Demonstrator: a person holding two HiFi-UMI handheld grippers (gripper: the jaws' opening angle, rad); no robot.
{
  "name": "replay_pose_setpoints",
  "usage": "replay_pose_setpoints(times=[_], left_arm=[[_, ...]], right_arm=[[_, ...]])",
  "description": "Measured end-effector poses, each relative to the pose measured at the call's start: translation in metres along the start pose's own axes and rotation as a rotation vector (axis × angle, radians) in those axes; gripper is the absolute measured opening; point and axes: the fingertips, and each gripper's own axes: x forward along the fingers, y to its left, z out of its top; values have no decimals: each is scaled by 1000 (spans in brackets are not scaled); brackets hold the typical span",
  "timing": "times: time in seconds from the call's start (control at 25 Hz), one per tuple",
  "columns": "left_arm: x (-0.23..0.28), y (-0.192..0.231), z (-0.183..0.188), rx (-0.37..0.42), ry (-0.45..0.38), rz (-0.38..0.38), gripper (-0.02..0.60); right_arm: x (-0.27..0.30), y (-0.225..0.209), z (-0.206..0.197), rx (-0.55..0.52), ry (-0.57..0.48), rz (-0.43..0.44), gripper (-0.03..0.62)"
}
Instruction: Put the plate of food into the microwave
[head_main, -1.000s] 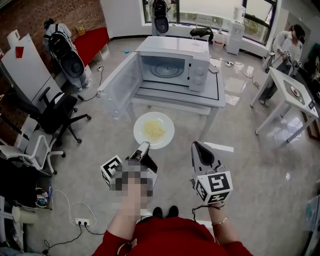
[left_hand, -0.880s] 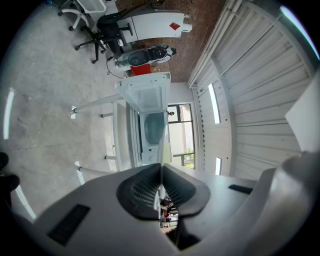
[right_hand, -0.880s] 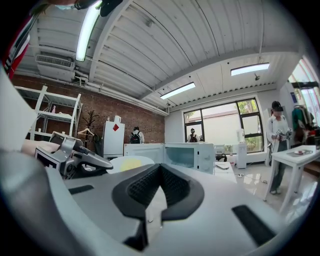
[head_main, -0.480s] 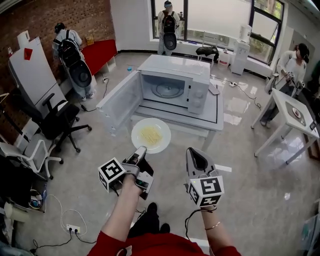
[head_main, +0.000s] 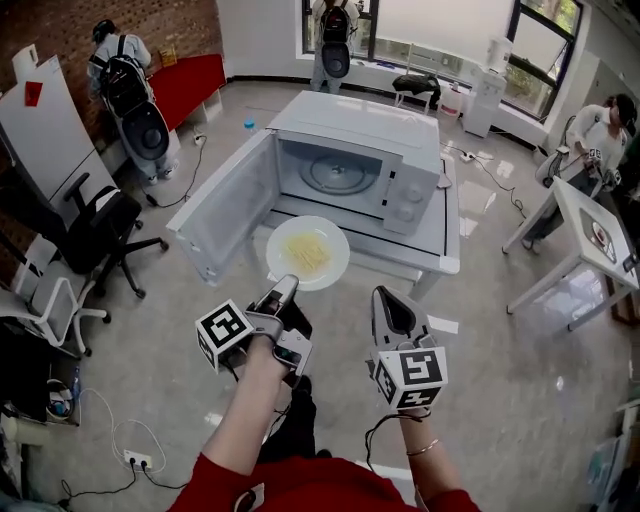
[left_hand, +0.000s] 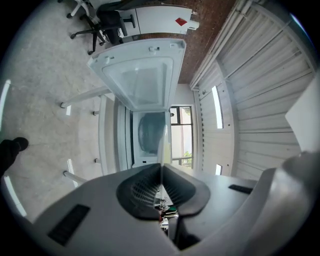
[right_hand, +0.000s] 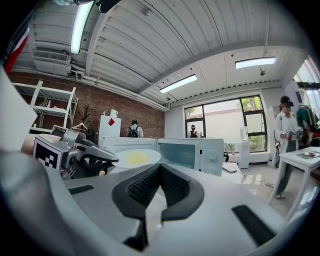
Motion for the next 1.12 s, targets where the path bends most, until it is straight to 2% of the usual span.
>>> replay_pose_setpoints(times=[0.2,0.56,0.72,0.84,0.92,1.12], left_arm=[[50,8,33,-18,36,6,23],[123,16,62,-17,122,25,23],[145,21,71,-37,118,-5,23],[160,35,75,-13,110,55,23],[174,42,76,-14,103,65,23],[222,46,91,21,87,22,23]], right_arm=[[61,-12,5,20,14,-23,14],[136,-35,5,27,68,-67,14],[153,-45,-1,47,90,-81,14],[163,-53,-8,46,127,-67,14],[170,-58,-9,32,141,-54,14],[205,-63,-9,-17,113,-36,14]])
